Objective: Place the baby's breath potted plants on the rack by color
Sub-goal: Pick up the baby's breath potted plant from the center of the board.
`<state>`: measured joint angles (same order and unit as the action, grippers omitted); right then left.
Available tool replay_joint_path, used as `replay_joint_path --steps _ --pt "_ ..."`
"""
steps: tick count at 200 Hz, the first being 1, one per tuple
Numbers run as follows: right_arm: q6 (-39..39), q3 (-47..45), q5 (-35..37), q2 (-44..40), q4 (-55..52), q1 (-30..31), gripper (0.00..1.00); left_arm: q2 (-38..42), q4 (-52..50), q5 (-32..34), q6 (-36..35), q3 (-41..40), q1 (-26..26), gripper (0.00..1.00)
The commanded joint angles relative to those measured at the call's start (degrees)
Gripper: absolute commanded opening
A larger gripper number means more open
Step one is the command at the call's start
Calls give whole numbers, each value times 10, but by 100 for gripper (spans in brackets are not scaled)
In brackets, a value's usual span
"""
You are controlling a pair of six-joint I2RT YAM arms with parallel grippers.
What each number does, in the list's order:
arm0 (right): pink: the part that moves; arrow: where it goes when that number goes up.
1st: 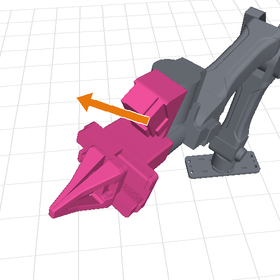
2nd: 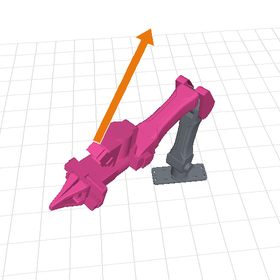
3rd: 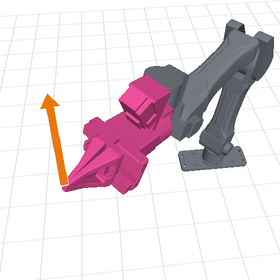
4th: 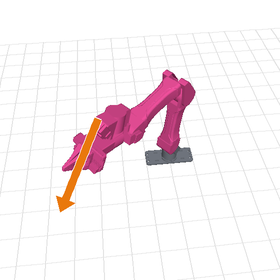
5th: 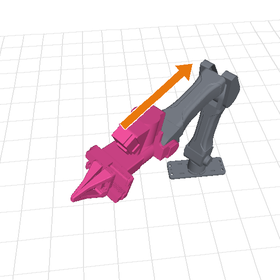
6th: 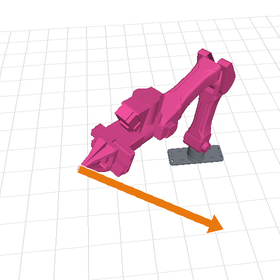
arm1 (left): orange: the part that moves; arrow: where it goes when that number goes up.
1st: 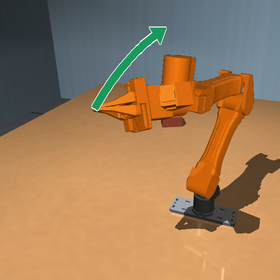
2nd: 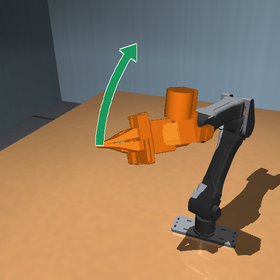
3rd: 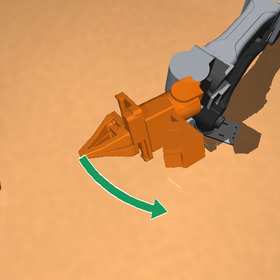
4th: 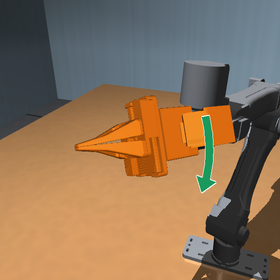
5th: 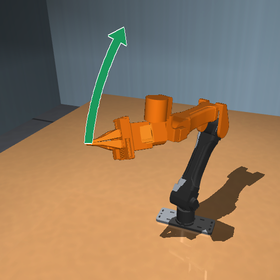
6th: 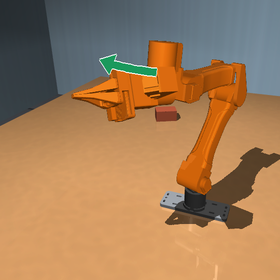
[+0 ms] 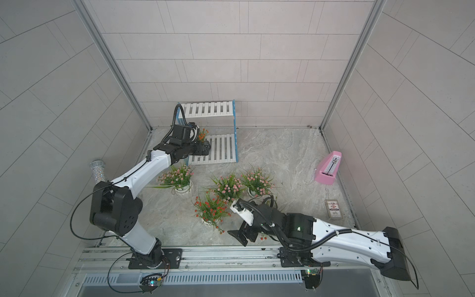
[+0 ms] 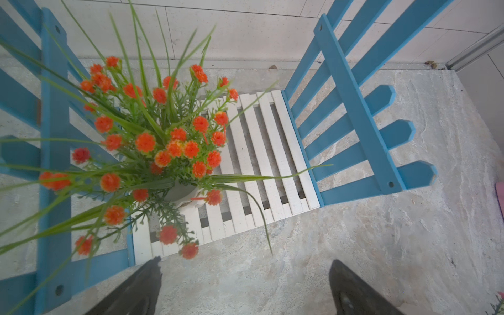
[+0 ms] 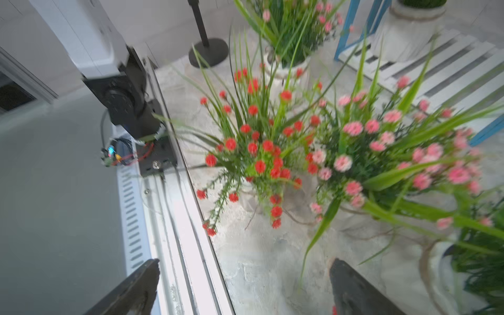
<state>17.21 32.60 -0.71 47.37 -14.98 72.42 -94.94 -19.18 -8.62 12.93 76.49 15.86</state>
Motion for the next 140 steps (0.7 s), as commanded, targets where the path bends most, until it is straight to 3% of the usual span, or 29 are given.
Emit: replay_joint_path --steps 1,49,96,140 --pt "21 -27 87 60 100 30 100 -9 5 0 21 5 -8 100" --pt "9 -38 50 221 294 36 99 -10 10 -8 22 4 -16 100" --pt "19 -4 41 337 371 20 99 -7 23 -19 31 -1 -25 100" --pt "26 1 89 390 434 13 99 -4 34 -21 40 -7 -33 100"
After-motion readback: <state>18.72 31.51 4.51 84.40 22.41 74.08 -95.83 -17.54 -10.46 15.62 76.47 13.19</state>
